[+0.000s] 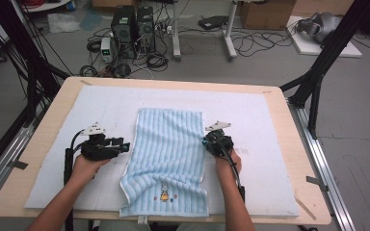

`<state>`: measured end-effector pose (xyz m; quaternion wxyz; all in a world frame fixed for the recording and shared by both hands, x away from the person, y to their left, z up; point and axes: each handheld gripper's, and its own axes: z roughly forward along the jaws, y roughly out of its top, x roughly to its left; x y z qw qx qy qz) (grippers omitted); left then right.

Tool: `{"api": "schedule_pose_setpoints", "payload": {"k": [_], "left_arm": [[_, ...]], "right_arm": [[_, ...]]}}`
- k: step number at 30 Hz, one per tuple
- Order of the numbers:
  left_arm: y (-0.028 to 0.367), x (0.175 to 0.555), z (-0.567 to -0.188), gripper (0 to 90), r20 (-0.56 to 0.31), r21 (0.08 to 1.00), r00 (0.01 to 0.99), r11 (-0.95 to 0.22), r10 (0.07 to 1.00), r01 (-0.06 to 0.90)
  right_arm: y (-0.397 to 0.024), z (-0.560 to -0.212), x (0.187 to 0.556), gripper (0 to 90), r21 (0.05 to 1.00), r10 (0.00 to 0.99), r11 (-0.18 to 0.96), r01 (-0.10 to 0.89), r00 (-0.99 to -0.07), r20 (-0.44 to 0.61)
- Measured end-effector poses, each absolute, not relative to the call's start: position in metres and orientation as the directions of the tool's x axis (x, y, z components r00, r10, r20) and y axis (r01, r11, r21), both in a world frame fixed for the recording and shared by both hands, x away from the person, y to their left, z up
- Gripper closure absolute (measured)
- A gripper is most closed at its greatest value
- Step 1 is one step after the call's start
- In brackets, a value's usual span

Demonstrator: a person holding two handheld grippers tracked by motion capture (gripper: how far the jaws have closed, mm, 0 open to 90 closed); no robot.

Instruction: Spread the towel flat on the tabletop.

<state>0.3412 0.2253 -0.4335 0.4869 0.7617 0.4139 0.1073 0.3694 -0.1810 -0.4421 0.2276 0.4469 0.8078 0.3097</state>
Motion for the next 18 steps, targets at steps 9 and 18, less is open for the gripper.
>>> {"api": "schedule_pose_setpoints", "payload": {"k": [9, 18], "left_arm": [[0.210, 0.381, -0.422, 50.5, -0.218, 0.845, 0.595, -0.155, 0.774, 0.511], [0.188, 0.454, -0.433, 48.3, -0.201, 0.791, 0.498, -0.160, 0.843, 0.591]], "right_arm": [[-0.209, -0.436, 0.364, 61.9, 0.784, 0.876, 0.239, 0.573, -0.476, 0.081], [-0.215, -0.434, 0.356, 57.1, 0.792, 0.852, 0.277, 0.544, -0.520, 0.059]]}}
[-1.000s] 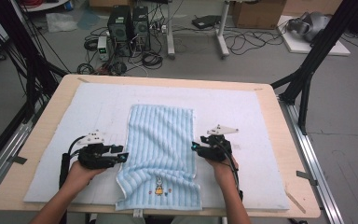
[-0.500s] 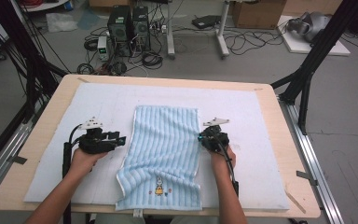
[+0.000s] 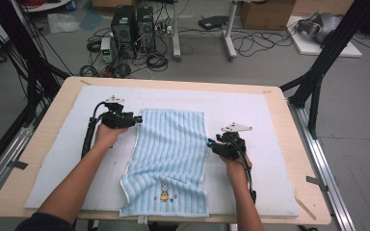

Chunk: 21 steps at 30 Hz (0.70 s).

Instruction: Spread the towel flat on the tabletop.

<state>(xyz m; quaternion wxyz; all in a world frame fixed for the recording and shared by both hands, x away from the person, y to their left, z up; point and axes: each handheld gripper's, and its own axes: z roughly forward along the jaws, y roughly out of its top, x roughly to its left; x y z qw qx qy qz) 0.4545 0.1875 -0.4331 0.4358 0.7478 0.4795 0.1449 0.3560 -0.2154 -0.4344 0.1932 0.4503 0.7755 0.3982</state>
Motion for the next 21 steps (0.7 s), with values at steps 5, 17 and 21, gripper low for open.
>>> {"api": "schedule_pose_setpoints", "payload": {"k": [5, 17, 21], "left_arm": [[0.181, 0.469, -0.440, 49.4, -0.162, 0.780, 0.482, -0.187, 0.861, 0.597], [0.160, 0.483, -0.446, 86.0, 0.001, 0.778, 0.468, -0.294, 0.884, 0.555], [0.168, 0.490, -0.449, 67.4, -0.082, 0.791, 0.398, -0.183, 0.914, 0.584]], "right_arm": [[-0.216, -0.435, 0.356, 56.2, 0.792, 0.850, 0.268, 0.548, -0.521, 0.073], [-0.216, -0.436, 0.358, 54.4, 0.798, 0.844, 0.263, 0.542, -0.531, 0.083], [-0.214, -0.437, 0.360, 54.2, 0.802, 0.846, 0.255, 0.541, -0.526, 0.086]]}}
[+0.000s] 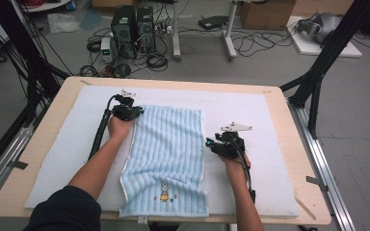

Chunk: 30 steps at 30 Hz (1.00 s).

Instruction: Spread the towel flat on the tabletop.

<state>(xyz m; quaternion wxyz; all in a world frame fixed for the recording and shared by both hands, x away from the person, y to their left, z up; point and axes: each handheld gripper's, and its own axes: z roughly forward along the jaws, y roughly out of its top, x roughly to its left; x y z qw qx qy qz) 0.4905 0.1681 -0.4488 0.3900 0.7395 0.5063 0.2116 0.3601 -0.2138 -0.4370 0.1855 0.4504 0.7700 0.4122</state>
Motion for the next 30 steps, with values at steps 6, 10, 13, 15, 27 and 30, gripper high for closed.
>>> {"api": "schedule_pose_setpoints", "payload": {"k": [6, 10, 13, 15, 27, 30], "left_arm": [[0.175, 0.484, -0.441, 52.2, -0.117, 0.785, 0.446, -0.192, 0.888, 0.589], [0.179, 0.482, -0.439, 51.6, -0.141, 0.782, 0.461, -0.187, 0.876, 0.594], [0.184, 0.480, -0.442, 52.8, -0.154, 0.767, 0.469, -0.194, 0.870, 0.612], [0.185, 0.480, -0.444, 58.3, -0.155, 0.761, 0.474, -0.201, 0.867, 0.617], [0.171, 0.488, -0.450, 87.6, -0.095, 0.788, 0.444, -0.205, 0.891, 0.581], [0.168, 0.493, -0.451, 87.7, -0.085, 0.793, 0.424, -0.196, 0.902, 0.577]], "right_arm": [[-0.217, -0.435, 0.382, 52.4, 0.807, 0.855, 0.215, 0.550, -0.506, 0.117], [-0.212, -0.431, 0.405, 52.3, 0.801, 0.852, 0.228, 0.553, -0.512, 0.112], [-0.202, -0.433, 0.422, 52.5, 0.793, 0.848, 0.238, 0.560, -0.519, 0.112], [-0.198, -0.435, 0.428, 52.7, 0.782, 0.847, 0.248, 0.573, -0.519, 0.112], [-0.160, -0.445, 0.479, 85.9, 0.730, 0.886, 0.326, 0.601, -0.463, -0.015], [-0.159, -0.444, 0.486, 85.8, 0.727, 0.892, 0.331, 0.601, -0.452, -0.032]]}}
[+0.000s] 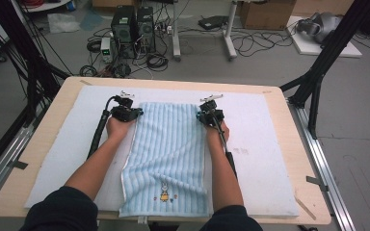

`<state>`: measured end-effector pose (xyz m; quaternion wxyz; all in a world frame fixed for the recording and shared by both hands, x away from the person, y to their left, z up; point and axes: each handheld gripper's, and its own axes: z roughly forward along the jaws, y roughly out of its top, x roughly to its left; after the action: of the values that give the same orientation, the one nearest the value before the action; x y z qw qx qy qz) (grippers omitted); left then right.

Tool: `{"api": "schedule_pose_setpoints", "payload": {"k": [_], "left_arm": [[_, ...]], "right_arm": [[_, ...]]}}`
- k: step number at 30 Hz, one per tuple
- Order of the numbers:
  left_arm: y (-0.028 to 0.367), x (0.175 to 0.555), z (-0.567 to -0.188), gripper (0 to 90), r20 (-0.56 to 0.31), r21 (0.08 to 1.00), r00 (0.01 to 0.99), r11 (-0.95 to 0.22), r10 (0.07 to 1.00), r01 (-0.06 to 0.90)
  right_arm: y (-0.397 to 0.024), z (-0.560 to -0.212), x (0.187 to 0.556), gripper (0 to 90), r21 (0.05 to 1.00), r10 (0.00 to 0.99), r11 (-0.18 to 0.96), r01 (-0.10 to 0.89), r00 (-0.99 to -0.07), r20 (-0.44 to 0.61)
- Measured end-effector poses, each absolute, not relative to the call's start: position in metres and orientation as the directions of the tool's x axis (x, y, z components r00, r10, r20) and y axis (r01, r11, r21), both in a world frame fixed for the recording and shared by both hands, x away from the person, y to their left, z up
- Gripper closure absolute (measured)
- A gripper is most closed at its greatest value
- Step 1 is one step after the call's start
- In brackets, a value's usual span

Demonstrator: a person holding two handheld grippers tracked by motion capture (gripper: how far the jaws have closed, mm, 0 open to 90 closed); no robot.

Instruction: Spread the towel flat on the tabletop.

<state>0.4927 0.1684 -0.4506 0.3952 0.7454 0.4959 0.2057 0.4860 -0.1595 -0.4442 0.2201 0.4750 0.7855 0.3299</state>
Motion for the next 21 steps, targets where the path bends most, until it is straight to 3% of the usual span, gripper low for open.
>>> {"api": "schedule_pose_setpoints", "payload": {"k": [4, 6, 8, 11, 21], "left_arm": [[0.165, 0.504, -0.449, 87.5, -0.059, 0.790, 0.401, -0.203, 0.914, 0.579], [0.165, 0.505, -0.447, 85.0, -0.069, 0.797, 0.394, -0.187, 0.917, 0.574], [0.169, 0.504, -0.447, 66.8, -0.086, 0.779, 0.396, -0.187, 0.914, 0.599], [0.173, 0.501, -0.446, 59.0, -0.093, 0.770, 0.398, -0.188, 0.913, 0.609], [0.181, 0.467, -0.449, 55.8, -0.164, 0.775, 0.450, -0.168, 0.878, 0.609]], "right_arm": [[-0.156, -0.445, 0.503, 82.3, 0.735, 0.911, 0.322, 0.597, -0.406, -0.070], [-0.155, -0.445, 0.506, 77.8, 0.744, 0.923, 0.284, 0.605, -0.384, -0.040], [-0.156, -0.444, 0.504, 70.2, 0.757, 0.923, 0.252, 0.603, -0.385, 0.000], [-0.160, -0.439, 0.497, 67.3, 0.777, 0.911, 0.240, 0.581, -0.411, 0.026], [-0.187, -0.428, 0.461, 62.0, 0.766, 0.873, 0.233, 0.599, -0.476, 0.107]]}}
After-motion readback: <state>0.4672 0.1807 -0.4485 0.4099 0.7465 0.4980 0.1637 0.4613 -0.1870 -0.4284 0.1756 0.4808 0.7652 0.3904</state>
